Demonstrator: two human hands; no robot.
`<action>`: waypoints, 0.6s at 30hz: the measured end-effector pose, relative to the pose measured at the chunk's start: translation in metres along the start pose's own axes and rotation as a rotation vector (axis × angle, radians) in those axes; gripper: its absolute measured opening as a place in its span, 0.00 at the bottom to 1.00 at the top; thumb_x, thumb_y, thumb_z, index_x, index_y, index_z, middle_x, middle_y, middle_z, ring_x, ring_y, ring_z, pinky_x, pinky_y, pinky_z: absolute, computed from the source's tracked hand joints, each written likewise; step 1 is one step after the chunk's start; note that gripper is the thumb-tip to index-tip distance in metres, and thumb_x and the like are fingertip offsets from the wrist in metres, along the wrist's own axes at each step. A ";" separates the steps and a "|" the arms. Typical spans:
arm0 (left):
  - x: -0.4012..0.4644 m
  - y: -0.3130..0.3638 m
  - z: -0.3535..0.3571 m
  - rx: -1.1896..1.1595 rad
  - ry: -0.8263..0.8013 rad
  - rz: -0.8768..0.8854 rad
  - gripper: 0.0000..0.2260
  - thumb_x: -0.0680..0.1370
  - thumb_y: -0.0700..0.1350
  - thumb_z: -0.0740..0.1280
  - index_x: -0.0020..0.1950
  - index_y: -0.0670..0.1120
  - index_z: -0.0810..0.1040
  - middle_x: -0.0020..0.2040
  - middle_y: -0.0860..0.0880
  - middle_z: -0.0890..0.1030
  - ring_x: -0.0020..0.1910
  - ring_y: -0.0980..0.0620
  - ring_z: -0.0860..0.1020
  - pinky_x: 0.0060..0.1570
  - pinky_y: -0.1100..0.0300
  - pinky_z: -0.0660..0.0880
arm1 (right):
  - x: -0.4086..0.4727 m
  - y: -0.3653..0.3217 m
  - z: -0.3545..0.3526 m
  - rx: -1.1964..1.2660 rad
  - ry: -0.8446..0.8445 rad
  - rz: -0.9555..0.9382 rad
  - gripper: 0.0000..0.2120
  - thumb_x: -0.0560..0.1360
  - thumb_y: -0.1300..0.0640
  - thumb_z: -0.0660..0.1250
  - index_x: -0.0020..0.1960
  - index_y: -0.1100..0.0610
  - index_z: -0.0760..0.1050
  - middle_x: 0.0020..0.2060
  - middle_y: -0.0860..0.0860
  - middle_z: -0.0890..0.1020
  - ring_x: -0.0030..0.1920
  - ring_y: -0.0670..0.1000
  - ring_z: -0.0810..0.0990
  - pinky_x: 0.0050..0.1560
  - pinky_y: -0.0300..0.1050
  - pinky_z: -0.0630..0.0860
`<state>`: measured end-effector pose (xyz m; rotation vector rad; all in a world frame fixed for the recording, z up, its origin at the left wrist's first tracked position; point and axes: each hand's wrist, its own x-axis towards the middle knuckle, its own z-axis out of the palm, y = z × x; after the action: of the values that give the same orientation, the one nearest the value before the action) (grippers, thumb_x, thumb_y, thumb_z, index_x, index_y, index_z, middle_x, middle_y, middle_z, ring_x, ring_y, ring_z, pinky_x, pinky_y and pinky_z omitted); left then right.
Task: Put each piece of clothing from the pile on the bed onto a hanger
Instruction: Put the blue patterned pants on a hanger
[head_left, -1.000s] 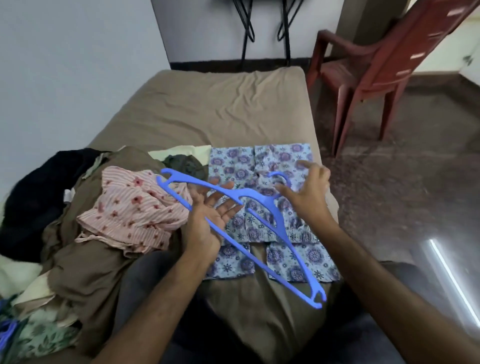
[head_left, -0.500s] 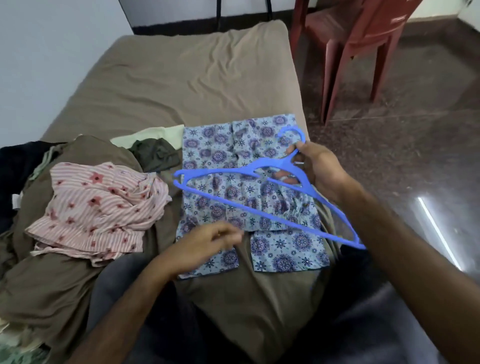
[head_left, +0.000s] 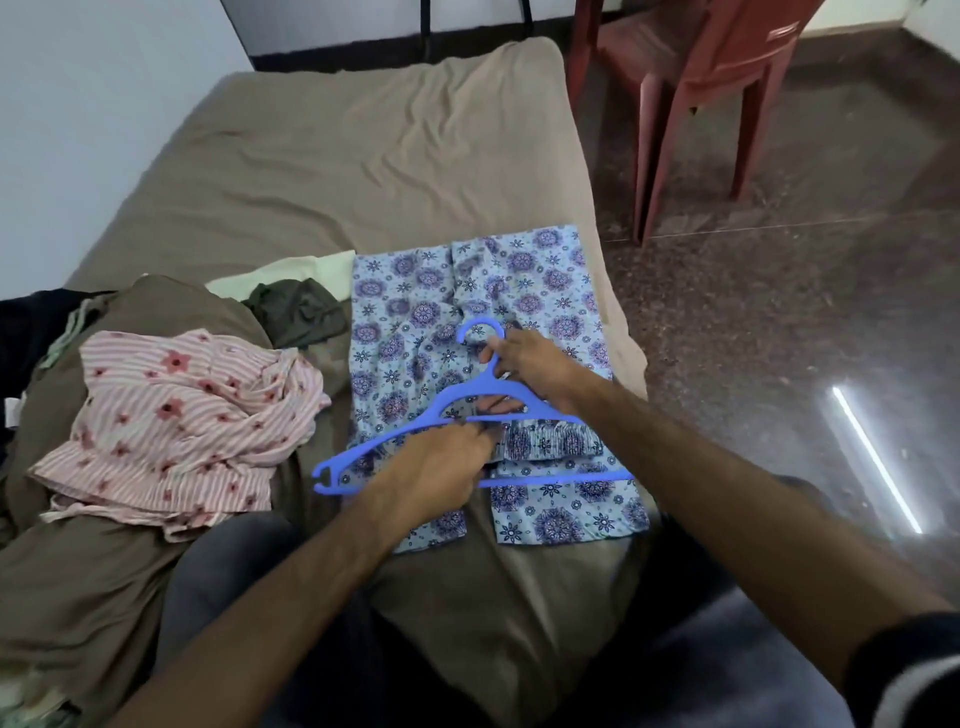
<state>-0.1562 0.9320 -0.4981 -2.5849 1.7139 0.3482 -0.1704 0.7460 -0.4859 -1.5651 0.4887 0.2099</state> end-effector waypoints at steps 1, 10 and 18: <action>0.001 -0.001 0.006 0.008 0.012 -0.004 0.22 0.80 0.39 0.65 0.73 0.46 0.65 0.57 0.48 0.79 0.40 0.49 0.80 0.31 0.58 0.72 | 0.000 0.002 0.001 0.035 0.000 0.015 0.15 0.86 0.54 0.56 0.51 0.63 0.75 0.51 0.72 0.78 0.51 0.73 0.81 0.49 0.62 0.83; 0.014 -0.002 0.013 0.103 0.012 -0.023 0.15 0.80 0.40 0.65 0.66 0.43 0.72 0.45 0.47 0.82 0.40 0.48 0.81 0.35 0.59 0.73 | 0.016 0.018 0.001 0.052 -0.071 -0.026 0.05 0.84 0.59 0.62 0.54 0.61 0.73 0.46 0.65 0.81 0.43 0.64 0.85 0.46 0.58 0.84; 0.011 -0.029 -0.009 0.029 0.244 0.217 0.13 0.75 0.37 0.67 0.59 0.42 0.74 0.39 0.48 0.77 0.29 0.51 0.71 0.25 0.59 0.66 | 0.024 0.004 -0.007 0.077 -0.087 -0.102 0.07 0.83 0.59 0.64 0.57 0.62 0.70 0.51 0.70 0.79 0.49 0.71 0.83 0.46 0.60 0.84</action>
<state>-0.1243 0.9319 -0.4943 -2.5141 2.0672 0.0088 -0.1516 0.7349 -0.4990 -1.4952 0.3439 0.1787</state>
